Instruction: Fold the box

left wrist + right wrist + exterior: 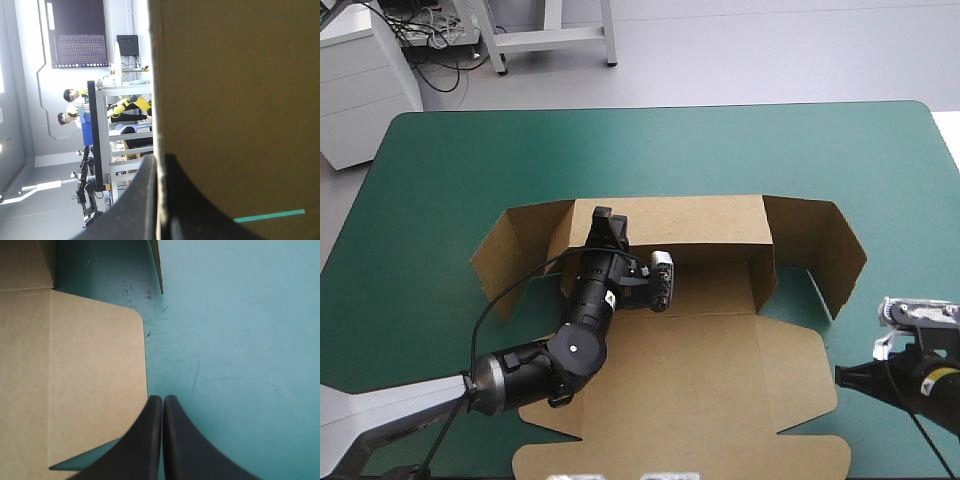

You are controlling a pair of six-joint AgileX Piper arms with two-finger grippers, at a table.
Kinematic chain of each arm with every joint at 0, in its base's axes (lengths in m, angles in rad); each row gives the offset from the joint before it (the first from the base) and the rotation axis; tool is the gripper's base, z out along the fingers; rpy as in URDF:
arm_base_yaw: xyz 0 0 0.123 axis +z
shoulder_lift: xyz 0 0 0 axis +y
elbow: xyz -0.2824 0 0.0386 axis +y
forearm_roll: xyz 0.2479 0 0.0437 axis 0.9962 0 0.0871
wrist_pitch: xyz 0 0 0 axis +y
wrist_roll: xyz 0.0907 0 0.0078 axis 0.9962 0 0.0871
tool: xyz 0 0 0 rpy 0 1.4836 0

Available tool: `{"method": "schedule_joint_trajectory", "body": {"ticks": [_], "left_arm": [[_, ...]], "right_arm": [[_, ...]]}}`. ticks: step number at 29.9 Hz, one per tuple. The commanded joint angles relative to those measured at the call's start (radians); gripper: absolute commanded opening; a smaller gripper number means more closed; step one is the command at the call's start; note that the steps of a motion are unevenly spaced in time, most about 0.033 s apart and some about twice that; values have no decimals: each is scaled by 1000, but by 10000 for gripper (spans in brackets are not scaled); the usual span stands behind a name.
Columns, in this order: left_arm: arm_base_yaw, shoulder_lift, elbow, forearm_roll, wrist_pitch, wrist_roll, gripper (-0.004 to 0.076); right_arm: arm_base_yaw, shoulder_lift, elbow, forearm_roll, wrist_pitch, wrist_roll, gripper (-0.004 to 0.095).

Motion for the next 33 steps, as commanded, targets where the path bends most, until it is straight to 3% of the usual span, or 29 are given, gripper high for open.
{"method": "schedule_joint_trajectory", "body": {"ticks": [1, 9, 19, 22, 33], "left_arm": [[-11, -37, -13, 51, 36, -16, -32], [-11, -37, -11, 48, 36, -16, -32], [-11, -37, -11, 48, 36, -16, -32], [-11, -37, -11, 48, 35, -16, -32], [-11, -37, -11, 48, 36, -16, -32]], "right_arm": [[-8, 100, -113, -14, -89, 1, -6], [-8, 382, -457, 8, -91, -56, -6], [-8, 804, -1033, 49, 112, -144, -6], [-8, 910, -1165, 60, 121, -156, -6], [-8, 1136, -1253, 162, 121, -166, -6]]}}
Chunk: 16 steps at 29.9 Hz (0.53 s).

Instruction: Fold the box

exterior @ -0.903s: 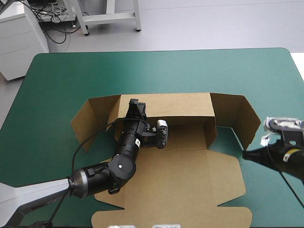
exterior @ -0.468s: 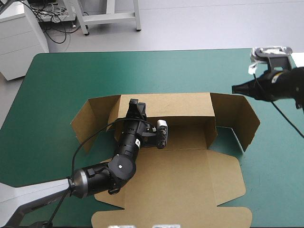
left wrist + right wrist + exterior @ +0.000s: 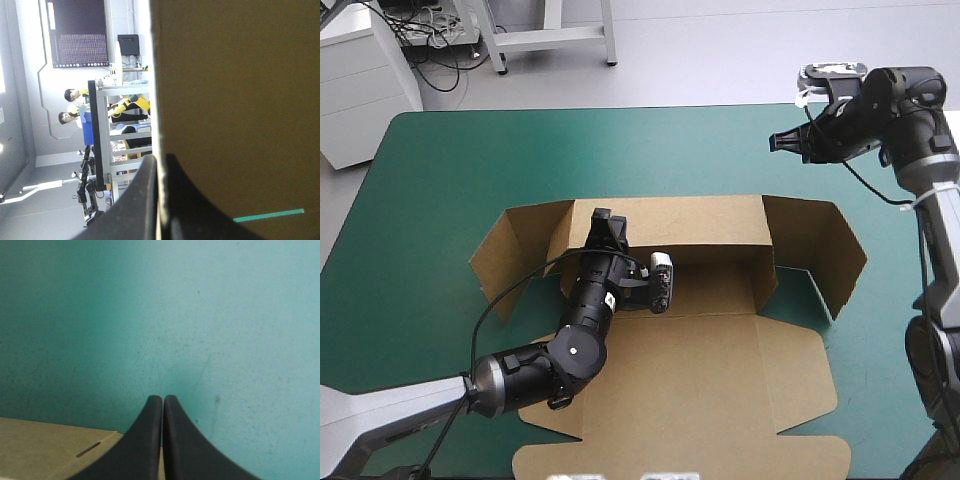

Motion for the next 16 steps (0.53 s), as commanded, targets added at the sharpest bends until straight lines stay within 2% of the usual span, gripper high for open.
{"method": "schedule_joint_trajectory", "body": {"ticks": [1, 7, 16], "left_arm": [[-7, -36, -20, 45, 37, -7, -32], [-7, -36, -32, 96, 125, 0, -32], [-7, -36, -32, 96, 139, 8, -32]], "right_arm": [[-8, -17, -33, 37, 2, -10, -6], [-8, -15, 4, 37, 2, -16, -6], [-8, -15, 114, 45, 2, -17, -6]]}}
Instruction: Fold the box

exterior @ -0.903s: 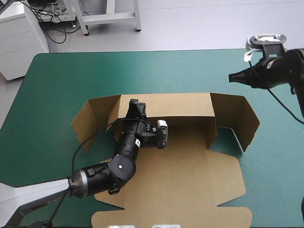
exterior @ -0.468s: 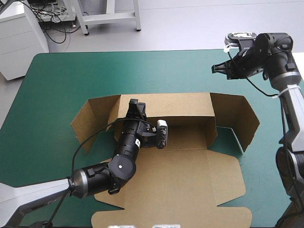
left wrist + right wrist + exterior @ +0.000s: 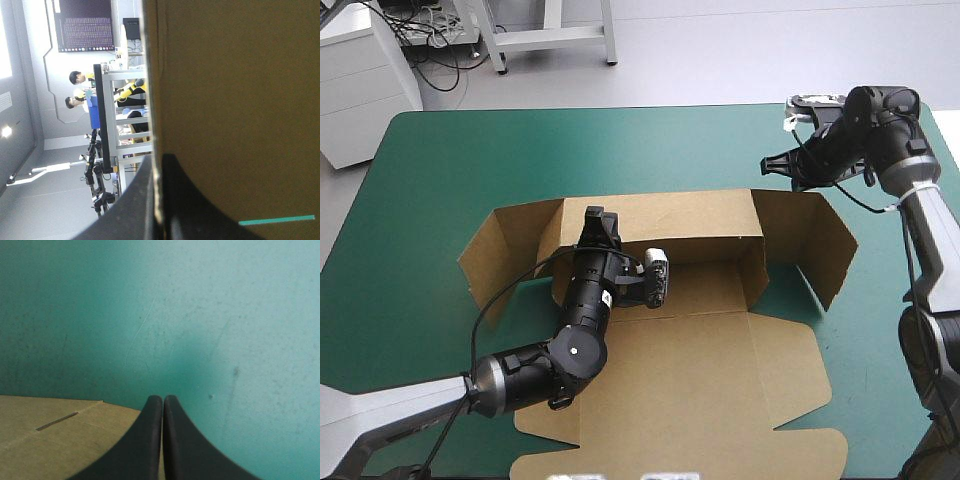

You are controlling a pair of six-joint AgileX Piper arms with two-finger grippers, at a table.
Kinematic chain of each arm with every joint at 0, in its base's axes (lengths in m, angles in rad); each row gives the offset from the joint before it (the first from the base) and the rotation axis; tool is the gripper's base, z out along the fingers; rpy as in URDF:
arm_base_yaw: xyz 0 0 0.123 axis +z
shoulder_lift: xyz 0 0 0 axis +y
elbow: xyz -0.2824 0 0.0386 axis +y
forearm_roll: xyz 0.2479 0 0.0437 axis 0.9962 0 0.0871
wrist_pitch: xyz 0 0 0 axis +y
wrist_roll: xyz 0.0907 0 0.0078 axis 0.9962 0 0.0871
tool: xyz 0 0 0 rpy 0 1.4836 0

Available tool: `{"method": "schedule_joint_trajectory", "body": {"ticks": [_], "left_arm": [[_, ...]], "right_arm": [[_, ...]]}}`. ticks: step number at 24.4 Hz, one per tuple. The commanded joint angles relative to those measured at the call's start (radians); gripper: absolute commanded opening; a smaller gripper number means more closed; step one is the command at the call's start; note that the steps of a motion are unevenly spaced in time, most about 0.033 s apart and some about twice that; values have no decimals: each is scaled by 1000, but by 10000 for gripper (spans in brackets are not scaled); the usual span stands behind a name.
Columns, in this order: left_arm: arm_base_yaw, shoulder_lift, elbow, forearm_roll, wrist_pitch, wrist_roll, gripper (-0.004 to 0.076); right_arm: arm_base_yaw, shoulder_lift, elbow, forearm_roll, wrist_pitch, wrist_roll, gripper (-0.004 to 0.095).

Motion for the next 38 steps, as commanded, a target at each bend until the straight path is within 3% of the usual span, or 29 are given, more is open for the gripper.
{"method": "schedule_joint_trajectory", "body": {"ticks": [1, 14, 16, 19, 22, 26, 28, 38], "left_arm": [[-5, -36, -31, 104, 74, 1, -32], [-5, -36, -31, 104, 92, 1, -32], [-5, -36, -31, 104, 84, 1, -32], [-5, -36, -31, 104, 84, 1, -32], [-5, -36, -31, 104, 75, 1, -32], [-5, -36, -31, 104, 70, 1, -32], [-5, -36, -31, 104, 53, 1, -32], [-5, -36, -31, 104, 31, 1, -32]], "right_arm": [[-8, -52, 11, 12, 2, -16, -6], [-8, -109, 116, 96, -5, -61, -6], [-8, -132, 160, 91, -73, -77, -6], [-8, -139, 165, 84, -90, -100, 3], [-29, -139, 165, 89, -107, -100, 181], [-65, -139, 159, 103, -111, -102, 720], [-65, -139, 159, 89, -101, -104, 857], [-65, -139, 177, 52, 2, -149, 855]]}}
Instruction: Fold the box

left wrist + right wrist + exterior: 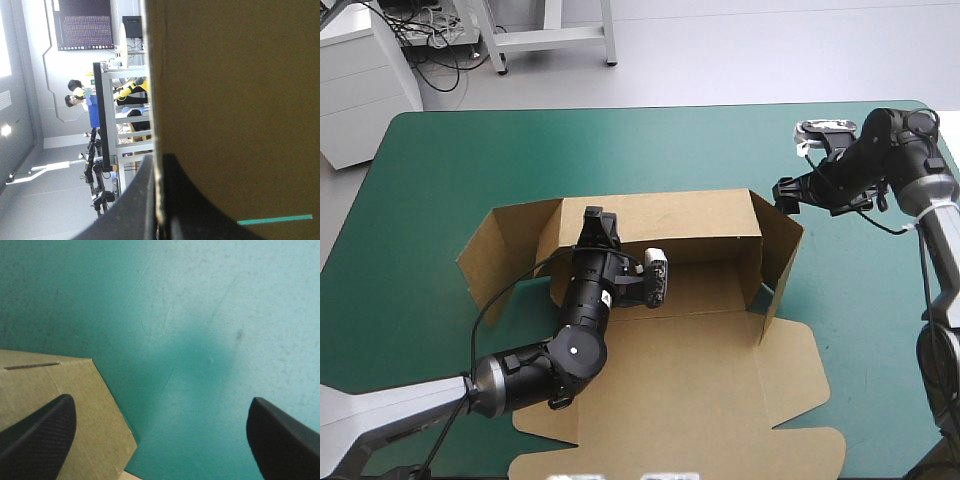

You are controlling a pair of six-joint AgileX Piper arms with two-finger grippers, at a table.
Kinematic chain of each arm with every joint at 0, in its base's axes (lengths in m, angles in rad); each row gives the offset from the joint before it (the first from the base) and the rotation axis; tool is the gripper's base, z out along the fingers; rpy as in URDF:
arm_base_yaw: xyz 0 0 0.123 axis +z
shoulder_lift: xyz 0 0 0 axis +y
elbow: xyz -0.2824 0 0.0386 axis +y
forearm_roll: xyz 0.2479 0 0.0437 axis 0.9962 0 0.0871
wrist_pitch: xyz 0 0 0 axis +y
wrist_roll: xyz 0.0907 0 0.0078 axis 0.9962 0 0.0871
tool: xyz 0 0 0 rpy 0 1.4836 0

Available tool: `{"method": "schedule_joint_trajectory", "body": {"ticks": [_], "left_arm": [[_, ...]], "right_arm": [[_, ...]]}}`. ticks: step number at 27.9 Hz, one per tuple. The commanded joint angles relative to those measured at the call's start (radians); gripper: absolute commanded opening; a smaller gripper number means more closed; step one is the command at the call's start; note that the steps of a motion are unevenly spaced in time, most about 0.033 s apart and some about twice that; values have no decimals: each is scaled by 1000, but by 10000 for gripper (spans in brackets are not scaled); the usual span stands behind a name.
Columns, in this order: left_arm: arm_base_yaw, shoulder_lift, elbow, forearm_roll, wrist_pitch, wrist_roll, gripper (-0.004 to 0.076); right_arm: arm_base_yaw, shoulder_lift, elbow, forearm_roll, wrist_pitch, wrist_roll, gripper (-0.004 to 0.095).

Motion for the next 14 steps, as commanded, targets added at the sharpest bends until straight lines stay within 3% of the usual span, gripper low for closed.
{"method": "schedule_joint_trajectory", "body": {"ticks": [1, 9, 14], "left_arm": [[-5, -36, -31, 111, 29, -3, -32], [-5, -36, -31, 111, 29, -3, -32], [-5, -36, -31, 111, 29, -3, -32]], "right_arm": [[-8, -61, 1, -33, 31, -18, 854], [-8, -149, 208, -60, -14, -36, 854], [-8, -236, 353, 25, -96, -99, 846]]}}
